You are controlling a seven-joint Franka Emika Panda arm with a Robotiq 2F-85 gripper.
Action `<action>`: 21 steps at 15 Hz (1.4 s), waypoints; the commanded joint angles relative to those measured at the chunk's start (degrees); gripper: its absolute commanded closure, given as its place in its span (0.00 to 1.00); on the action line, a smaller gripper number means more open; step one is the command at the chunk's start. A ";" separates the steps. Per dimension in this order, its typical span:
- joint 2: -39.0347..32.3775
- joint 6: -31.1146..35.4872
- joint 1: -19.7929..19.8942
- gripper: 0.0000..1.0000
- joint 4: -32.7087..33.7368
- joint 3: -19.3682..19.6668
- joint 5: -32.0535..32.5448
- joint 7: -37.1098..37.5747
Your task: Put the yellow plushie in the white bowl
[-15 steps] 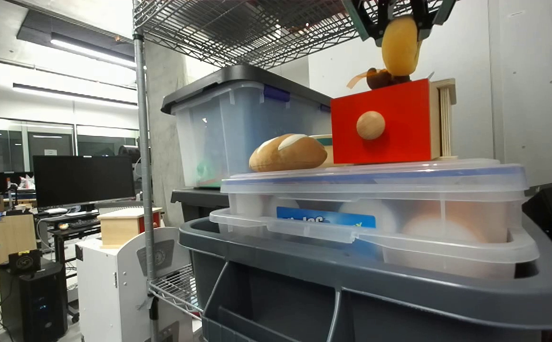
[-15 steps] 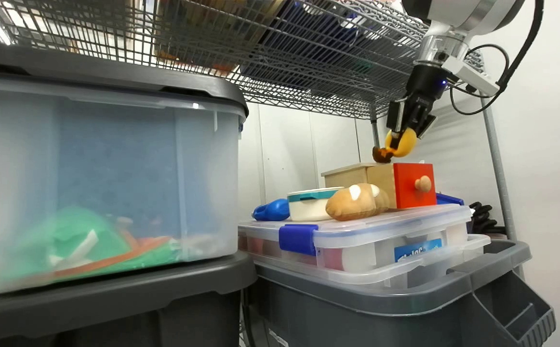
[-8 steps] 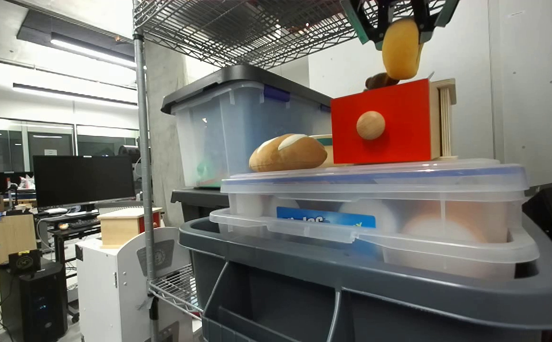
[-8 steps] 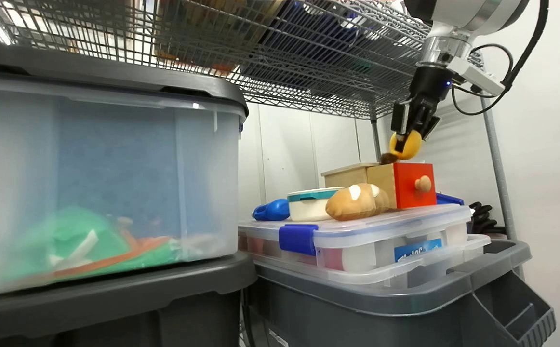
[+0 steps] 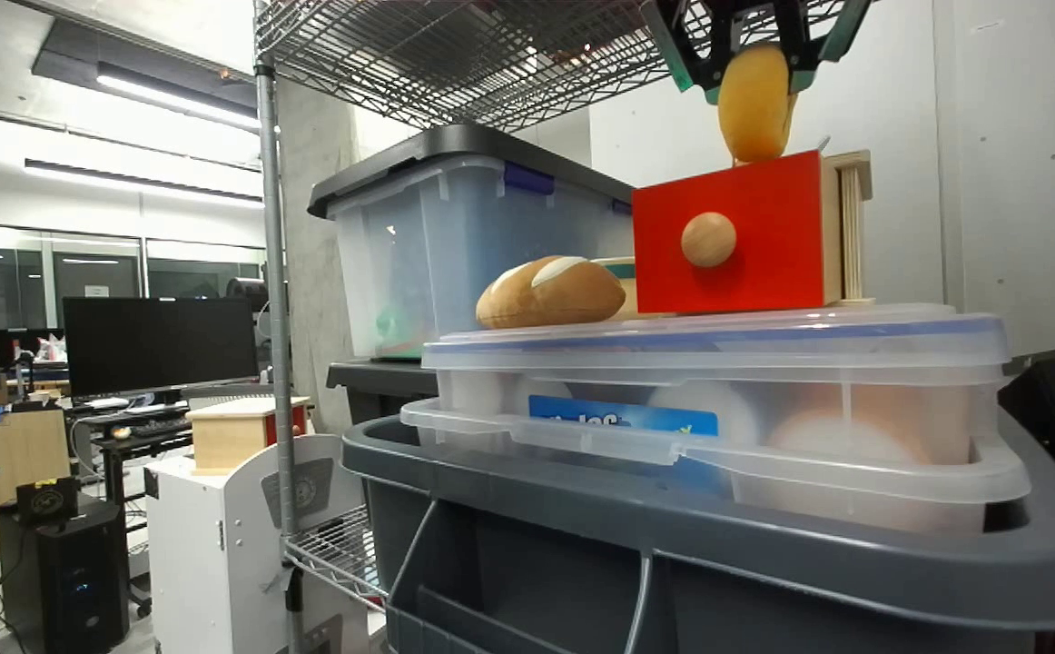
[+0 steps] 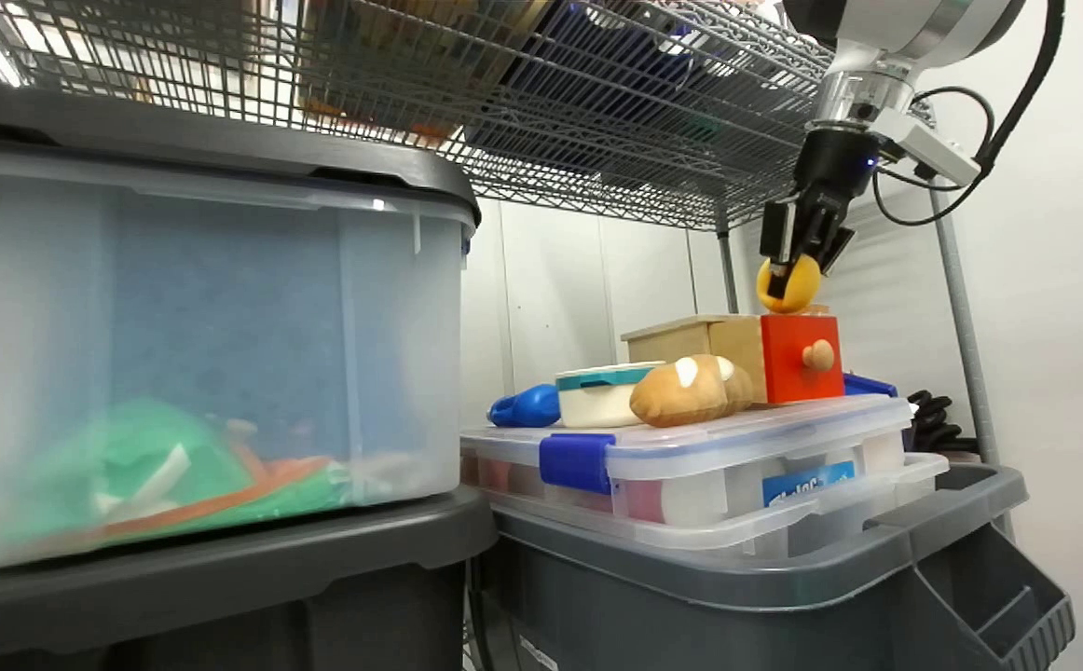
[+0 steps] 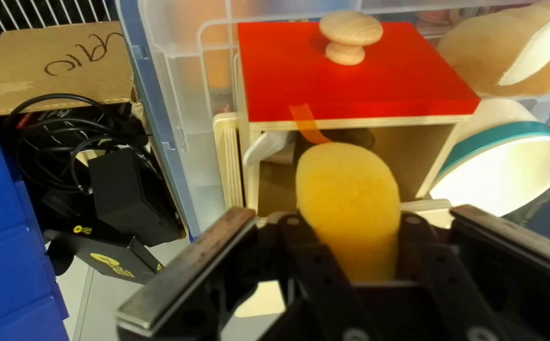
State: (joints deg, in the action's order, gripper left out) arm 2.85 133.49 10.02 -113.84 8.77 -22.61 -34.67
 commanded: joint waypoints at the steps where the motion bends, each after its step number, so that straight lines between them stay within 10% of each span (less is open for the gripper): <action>1: 1.09 -2.49 -0.80 0.94 -0.28 0.53 0.74 0.61; 21: 1.99 -3.57 -2.82 0.94 -1.22 -0.63 0.45 0.13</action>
State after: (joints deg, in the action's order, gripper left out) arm 2.73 130.98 8.19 -114.05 8.44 -22.61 -34.55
